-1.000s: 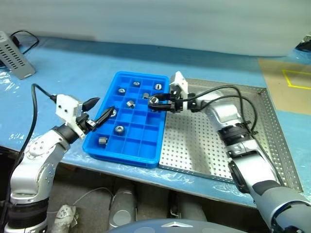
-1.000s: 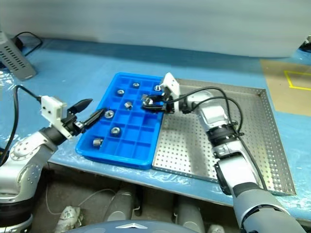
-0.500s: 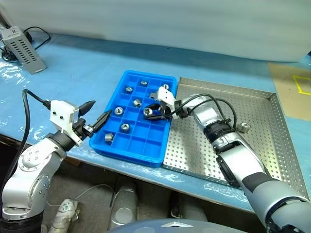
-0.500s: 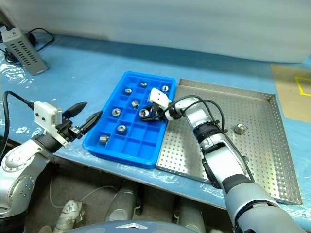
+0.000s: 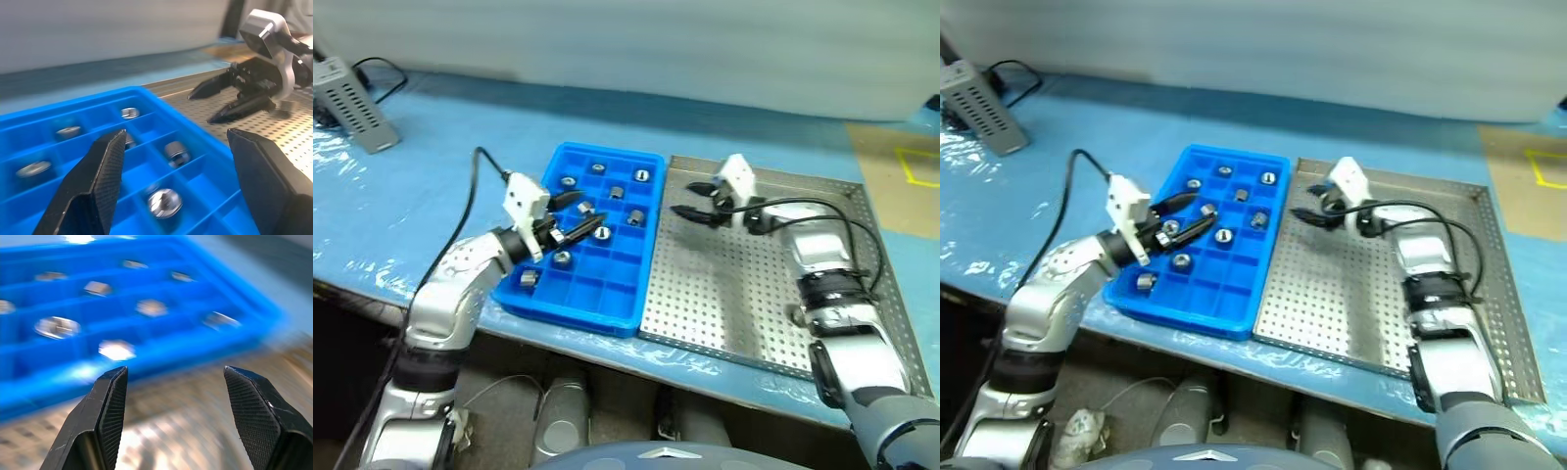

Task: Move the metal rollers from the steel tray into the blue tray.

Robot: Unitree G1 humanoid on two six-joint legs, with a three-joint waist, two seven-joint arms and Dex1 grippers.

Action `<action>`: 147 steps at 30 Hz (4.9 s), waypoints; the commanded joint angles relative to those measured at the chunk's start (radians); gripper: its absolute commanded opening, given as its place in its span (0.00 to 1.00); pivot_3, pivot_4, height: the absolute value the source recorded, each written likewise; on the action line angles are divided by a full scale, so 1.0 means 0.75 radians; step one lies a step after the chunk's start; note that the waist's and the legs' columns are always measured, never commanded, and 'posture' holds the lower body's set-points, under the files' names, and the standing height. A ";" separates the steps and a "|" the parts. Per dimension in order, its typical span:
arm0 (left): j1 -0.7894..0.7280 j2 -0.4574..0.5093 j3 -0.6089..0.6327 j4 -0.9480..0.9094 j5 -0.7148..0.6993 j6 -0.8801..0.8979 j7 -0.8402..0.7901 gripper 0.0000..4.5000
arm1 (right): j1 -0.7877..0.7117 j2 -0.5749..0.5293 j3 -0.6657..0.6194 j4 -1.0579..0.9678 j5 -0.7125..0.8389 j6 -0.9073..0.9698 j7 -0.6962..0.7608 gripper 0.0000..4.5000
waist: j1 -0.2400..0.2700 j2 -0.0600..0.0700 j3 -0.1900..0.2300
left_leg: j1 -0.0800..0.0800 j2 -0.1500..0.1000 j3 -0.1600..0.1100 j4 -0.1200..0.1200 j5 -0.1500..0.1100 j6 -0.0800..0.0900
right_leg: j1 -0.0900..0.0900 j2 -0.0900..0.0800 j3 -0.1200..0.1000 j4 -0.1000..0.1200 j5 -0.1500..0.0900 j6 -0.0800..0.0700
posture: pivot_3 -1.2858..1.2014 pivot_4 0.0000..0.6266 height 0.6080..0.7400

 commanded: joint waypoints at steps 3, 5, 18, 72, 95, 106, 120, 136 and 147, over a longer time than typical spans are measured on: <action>-0.151 -0.064 -0.089 0.180 0.044 -0.108 -0.149 0.77 | 0.151 -0.067 -0.194 -0.280 0.042 0.168 -0.245 0.72 | -0.102 0.000 -0.001 | 0.002 0.001 0.000 -0.002 -0.001 0.001 | -0.001 0.001 0.000 0.000 0.000 0.000 | 0.42 0.24 1.00; -0.196 -0.092 -0.101 0.260 0.059 -0.143 -0.184 0.77 | 0.213 -0.068 -0.222 -0.345 0.038 0.237 -0.309 0.72 | -0.141 0.001 -0.001 | 0.003 0.003 0.001 -0.002 -0.001 0.003 | 0.000 0.004 0.001 -0.001 0.000 0.000 | 0.41 0.24 1.00; -0.226 -0.100 -0.079 0.310 0.084 -0.147 -0.247 0.77 | 0.300 -0.034 -0.148 -0.184 -0.026 0.359 -0.505 0.68 | -0.199 0.001 -0.001 | 0.008 0.005 0.003 -0.003 -0.002 0.004 | 0.005 0.008 0.004 -0.005 0.001 -0.003 | 0.40 0.24 1.00; 0.153 0.055 0.101 -0.236 -0.089 0.113 0.097 0.77 | 0.035 0.058 0.233 -0.254 0.111 0.188 0.327 0.86 | 0.110 0.000 0.001 | 0.012 0.011 0.000 -0.014 0.005 -0.011 | 0.004 0.014 0.004 -0.005 0.001 -0.008 | 0.53 0.24 1.00; -0.345 -0.217 -0.155 0.549 0.095 -0.203 -0.406 0.77 | 1.041 -0.243 -0.294 -0.964 0.200 0.535 -0.159 0.86 | -0.241 0.002 -0.004 | 0.017 0.011 0.002 -0.009 -0.003 0.001 | 0.015 0.018 0.008 -0.026 -0.006 0.006 | 0.34 0.24 1.00; -0.257 -0.136 -0.068 0.420 0.101 -0.181 -0.319 0.77 | 0.725 -0.191 -0.152 -0.757 0.238 0.442 -0.145 0.36 | -0.241 0.003 -0.004 | 0.012 0.009 0.000 -0.008 -0.007 0.008 | 0.015 0.017 0.007 -0.026 0.001 -0.003 | 0.40 0.24 1.00; 0.298 0.108 0.347 -0.222 0.025 0.016 0.048 0.77 | -0.099 0.192 0.275 -0.341 0.357 0.369 0.310 0.36 | -0.035 0.002 -0.002 | 0.011 0.016 -0.002 -0.011 -0.004 -0.006 | 0.008 0.017 -0.003 -0.009 -0.006 -0.015 | 0.62 0.24 1.00; 0.453 0.136 0.407 -0.398 -0.032 0.085 0.179 0.77 | -0.103 0.105 0.505 -0.045 0.073 0.051 0.566 0.36 | 0.091 0.001 -0.001 | 0.015 0.016 -0.003 -0.011 -0.001 -0.012 | 0.011 0.016 -0.002 -0.005 -0.006 -0.013 | 0.63 0.24 1.00; 0.268 0.100 0.230 -0.255 -0.013 0.066 0.111 0.77 | -0.003 0.118 0.389 -0.200 0.125 0.106 0.411 0.87 | 0.081 0.001 -0.002 | 0.017 0.016 -0.003 -0.013 0.000 -0.012 | 0.012 0.017 -0.001 -0.005 -0.007 -0.013 | 0.58 0.24 1.00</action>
